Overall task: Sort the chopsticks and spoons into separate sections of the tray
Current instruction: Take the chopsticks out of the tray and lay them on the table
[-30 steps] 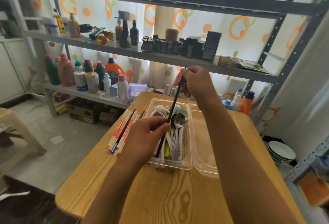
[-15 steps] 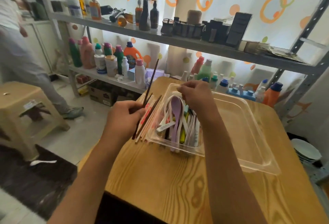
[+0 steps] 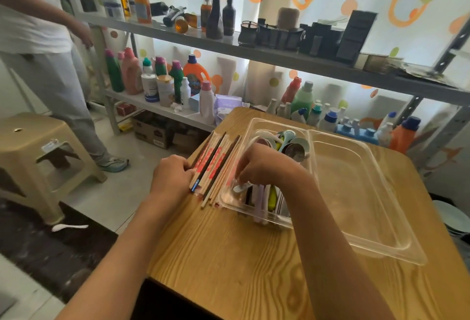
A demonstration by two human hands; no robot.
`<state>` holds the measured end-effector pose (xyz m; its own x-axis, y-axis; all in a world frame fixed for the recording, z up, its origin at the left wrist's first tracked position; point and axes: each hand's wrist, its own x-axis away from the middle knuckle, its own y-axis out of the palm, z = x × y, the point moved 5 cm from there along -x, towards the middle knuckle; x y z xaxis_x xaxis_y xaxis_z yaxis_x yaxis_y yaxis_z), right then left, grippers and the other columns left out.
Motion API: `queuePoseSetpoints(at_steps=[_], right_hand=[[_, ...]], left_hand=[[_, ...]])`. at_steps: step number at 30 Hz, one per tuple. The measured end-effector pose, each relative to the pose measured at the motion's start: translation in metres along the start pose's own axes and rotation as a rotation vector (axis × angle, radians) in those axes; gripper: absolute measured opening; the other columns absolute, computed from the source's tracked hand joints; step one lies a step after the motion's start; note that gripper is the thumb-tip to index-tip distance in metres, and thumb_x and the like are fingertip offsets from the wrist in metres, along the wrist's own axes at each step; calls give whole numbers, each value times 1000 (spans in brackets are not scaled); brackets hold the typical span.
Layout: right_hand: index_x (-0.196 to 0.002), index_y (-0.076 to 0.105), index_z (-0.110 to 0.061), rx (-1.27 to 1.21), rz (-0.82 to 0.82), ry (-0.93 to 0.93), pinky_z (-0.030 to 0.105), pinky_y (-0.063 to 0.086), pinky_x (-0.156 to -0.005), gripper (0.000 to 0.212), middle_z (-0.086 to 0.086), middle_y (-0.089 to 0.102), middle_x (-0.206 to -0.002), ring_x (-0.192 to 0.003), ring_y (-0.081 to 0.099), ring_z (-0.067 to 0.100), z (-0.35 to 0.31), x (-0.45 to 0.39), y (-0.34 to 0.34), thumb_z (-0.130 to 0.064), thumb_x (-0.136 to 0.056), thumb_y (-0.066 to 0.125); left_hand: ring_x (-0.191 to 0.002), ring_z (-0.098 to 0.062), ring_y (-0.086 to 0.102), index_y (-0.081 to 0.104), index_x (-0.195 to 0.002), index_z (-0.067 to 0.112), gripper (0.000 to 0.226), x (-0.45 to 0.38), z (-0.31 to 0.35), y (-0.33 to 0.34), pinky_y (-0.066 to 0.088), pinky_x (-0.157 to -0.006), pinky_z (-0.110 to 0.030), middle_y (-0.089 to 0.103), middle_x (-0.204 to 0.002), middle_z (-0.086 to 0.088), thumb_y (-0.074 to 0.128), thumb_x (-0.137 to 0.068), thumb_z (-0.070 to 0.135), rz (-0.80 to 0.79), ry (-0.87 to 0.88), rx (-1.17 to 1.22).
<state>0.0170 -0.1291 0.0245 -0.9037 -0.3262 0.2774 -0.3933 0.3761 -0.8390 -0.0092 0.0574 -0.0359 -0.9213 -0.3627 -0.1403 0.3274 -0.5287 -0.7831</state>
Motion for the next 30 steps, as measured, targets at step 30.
queuePoseSetpoints(at_steps=[30], right_hand=[[-71,54,-24,30,-12,39,20,42,-56,24,-2,60,-78,-71,58,9,-1,5,2,-15,-86,70]], left_hand=[[-104,-17,54,72,-111,22,36,10,34,3,43,-82,-34,67,-105,4,44,-99,42,105,229,-7]])
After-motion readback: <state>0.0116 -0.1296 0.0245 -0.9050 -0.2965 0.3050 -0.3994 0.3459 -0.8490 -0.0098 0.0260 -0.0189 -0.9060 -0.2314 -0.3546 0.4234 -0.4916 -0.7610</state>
